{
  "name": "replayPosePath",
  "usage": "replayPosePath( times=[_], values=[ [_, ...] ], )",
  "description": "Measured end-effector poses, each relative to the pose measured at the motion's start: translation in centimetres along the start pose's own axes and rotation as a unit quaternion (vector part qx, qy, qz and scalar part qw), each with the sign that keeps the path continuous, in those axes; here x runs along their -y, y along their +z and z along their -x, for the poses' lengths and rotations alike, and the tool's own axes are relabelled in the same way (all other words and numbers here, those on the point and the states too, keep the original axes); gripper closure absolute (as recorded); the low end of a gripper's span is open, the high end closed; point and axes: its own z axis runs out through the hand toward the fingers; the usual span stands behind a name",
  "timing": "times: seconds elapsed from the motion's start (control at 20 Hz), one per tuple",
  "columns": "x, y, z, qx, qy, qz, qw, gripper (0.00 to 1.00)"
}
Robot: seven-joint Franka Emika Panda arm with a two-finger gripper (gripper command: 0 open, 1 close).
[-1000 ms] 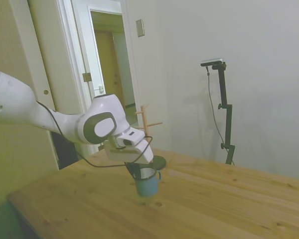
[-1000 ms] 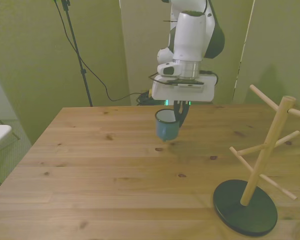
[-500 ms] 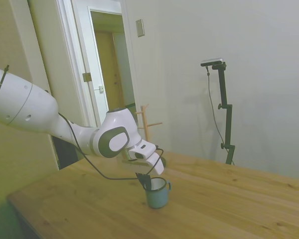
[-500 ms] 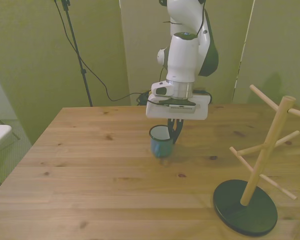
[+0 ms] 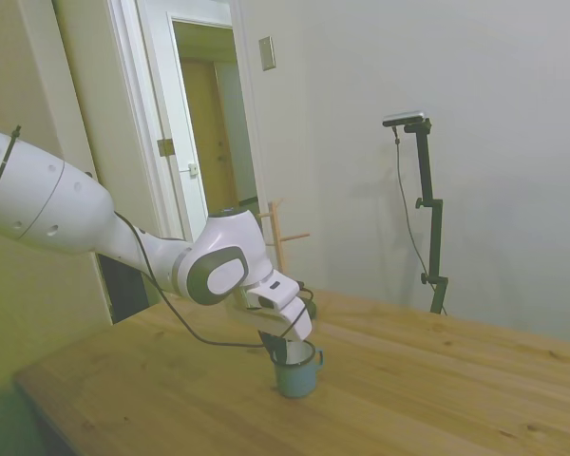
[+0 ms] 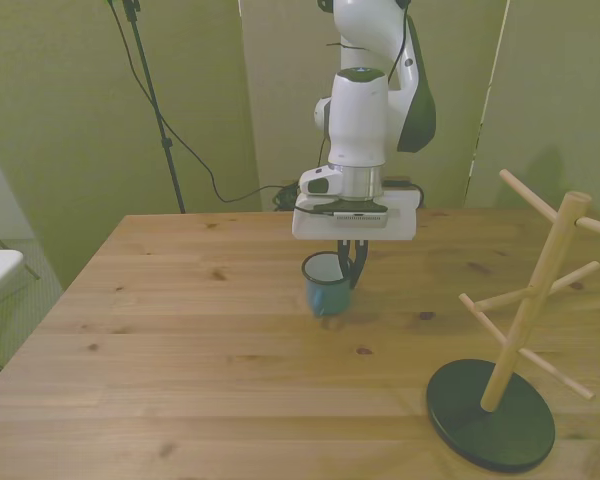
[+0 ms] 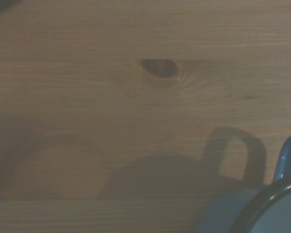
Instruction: Unload the mug
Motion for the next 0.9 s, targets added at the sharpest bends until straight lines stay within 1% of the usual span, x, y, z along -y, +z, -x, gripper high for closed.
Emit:
replayPosePath(
  times=[0.15,0.3,0.55,0.65,0.7,0.8,0.9],
  values=[
    [-0.4,-0.6,-0.2,0.001,0.001,0.001,1.0,0.0],
    [-0.9,-2.2,-0.5,-0.003,0.001,0.001,1.0,0.0],
    [-1.3,-7.3,-0.1,-0.02,-0.013,0.009,0.9997,0.0],
    [-0.4,-9.4,1.0,-0.019,-0.022,0.003,0.9996,0.0],
    [0.5,-10.0,2.0,-0.013,-0.027,-0.002,0.9996,0.0],
    [2.9,-10.1,4.3,0.005,-0.033,-0.018,0.9993,0.0],
    [4.8,-9.4,6.3,0.024,-0.032,-0.027,0.9988,0.0]
  ],
)
